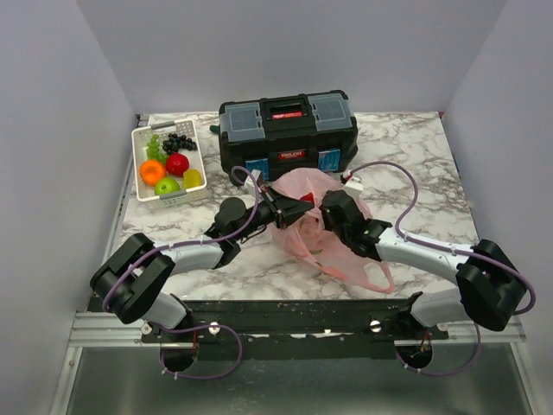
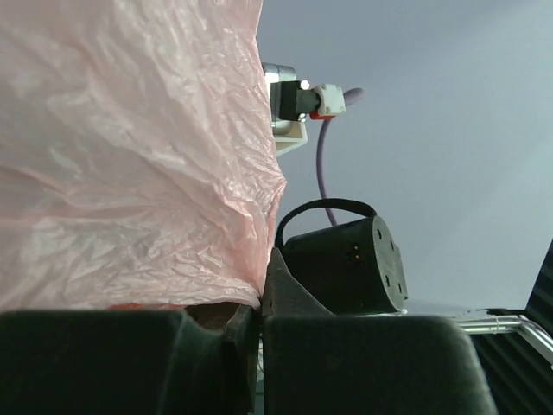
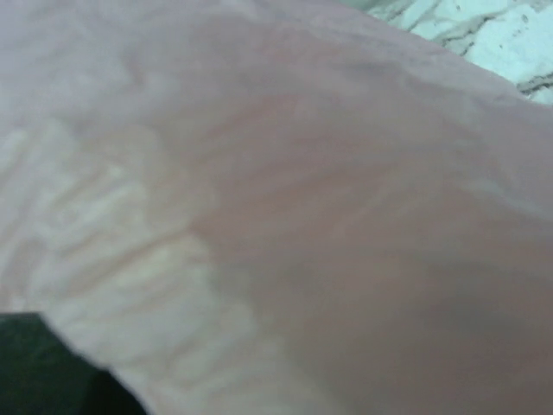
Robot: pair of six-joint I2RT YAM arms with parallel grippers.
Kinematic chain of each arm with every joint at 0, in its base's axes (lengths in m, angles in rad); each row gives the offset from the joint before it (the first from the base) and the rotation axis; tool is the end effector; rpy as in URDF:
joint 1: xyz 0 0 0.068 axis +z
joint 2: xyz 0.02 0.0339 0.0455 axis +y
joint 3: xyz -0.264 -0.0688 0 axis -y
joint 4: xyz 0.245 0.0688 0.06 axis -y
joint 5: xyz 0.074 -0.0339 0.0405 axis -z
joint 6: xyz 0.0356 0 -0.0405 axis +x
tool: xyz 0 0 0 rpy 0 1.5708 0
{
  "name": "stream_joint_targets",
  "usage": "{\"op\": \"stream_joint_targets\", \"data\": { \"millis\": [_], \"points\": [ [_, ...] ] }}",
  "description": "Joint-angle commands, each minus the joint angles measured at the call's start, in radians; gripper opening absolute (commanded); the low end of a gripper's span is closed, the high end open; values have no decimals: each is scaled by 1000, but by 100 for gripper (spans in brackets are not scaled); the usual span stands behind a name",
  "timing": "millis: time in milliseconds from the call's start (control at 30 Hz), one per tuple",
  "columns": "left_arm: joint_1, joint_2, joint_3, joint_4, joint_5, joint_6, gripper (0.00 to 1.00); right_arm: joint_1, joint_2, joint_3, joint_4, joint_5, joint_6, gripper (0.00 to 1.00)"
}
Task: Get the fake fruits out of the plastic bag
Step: Take out the fake fruit from the plastic bag.
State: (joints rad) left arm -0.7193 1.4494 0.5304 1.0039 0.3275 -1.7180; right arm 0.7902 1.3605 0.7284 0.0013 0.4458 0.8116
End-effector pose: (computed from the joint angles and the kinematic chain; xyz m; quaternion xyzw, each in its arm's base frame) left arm 0.2119 -0.2008 0.2263 -0.2142 0.6434 -0.7201 0.1471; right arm 0.2105 0.1908 0.2127 0.1094 0.8684 0.1799 0.4489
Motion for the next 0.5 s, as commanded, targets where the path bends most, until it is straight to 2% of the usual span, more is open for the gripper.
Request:
{"op": "stream_joint_targets", "data": {
  "millis": [0, 67, 200, 367, 467],
  "points": [
    [4, -1, 20, 53, 39, -11, 0, -22, 0, -63, 162, 47, 29, 25],
    [4, 7, 13, 49, 42, -12, 0, -44, 17, -71, 203, 38, 36, 36],
    [3, 19, -3, 38, 50, -15, 0, -70, 82, -44, 241, 2, 37, 45],
    [4, 34, 4, 6, 66, 1, 0, -79, 132, -75, 379, -32, 33, 66],
    [3, 42, 5, 3, 70, 9, 0, -92, 172, -86, 457, -73, 45, 69]
  ]
}}
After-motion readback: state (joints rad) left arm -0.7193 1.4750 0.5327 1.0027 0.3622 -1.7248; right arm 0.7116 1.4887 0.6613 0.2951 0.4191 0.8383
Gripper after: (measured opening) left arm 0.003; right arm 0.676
